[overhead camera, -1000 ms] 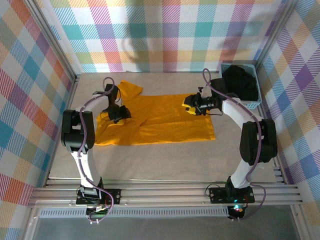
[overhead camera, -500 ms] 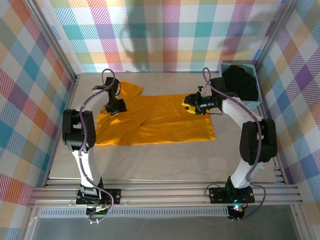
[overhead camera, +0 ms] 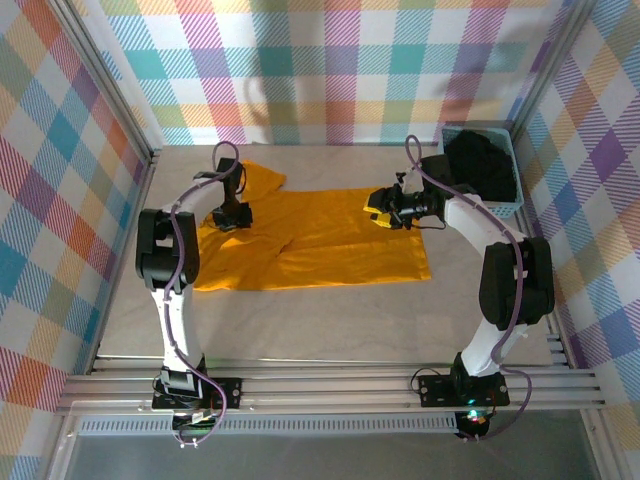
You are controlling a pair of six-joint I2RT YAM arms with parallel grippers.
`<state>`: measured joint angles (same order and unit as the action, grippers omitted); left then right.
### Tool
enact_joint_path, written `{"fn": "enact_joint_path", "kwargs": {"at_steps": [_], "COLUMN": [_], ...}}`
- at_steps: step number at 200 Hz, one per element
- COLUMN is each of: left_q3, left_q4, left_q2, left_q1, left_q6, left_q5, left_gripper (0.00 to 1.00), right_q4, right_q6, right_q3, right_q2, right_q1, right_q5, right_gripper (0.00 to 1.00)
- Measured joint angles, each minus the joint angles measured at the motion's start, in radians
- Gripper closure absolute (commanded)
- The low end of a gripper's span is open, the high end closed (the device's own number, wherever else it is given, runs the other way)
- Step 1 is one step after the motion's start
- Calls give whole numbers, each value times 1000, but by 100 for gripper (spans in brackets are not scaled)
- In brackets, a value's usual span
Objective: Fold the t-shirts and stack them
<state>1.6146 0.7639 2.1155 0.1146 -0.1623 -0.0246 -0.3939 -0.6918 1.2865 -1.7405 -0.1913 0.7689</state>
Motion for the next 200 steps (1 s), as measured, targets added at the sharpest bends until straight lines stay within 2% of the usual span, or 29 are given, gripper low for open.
{"fn": "enact_joint_path", "kwargs": {"at_steps": [25,61,119,200], "left_q3": [0,0,0,14], "left_q4": [0,0,1,27], "left_q2": [2,2,-14,-63], "left_q1": [0,0,1,2], "left_q6": [2,3,2,-3], "left_q5": [0,-4,-19,-30], "left_gripper": [90,96,97,93], "right_q4": [0,0,1,1], "right_q6": [0,0,-1,-1], "right_q3": [0,0,0,5], "right_q2": [0,0,0,-6], "right_q1": [0,0,0,0], "right_q5": [0,0,0,8], "right_gripper": [56,56,57,57]}}
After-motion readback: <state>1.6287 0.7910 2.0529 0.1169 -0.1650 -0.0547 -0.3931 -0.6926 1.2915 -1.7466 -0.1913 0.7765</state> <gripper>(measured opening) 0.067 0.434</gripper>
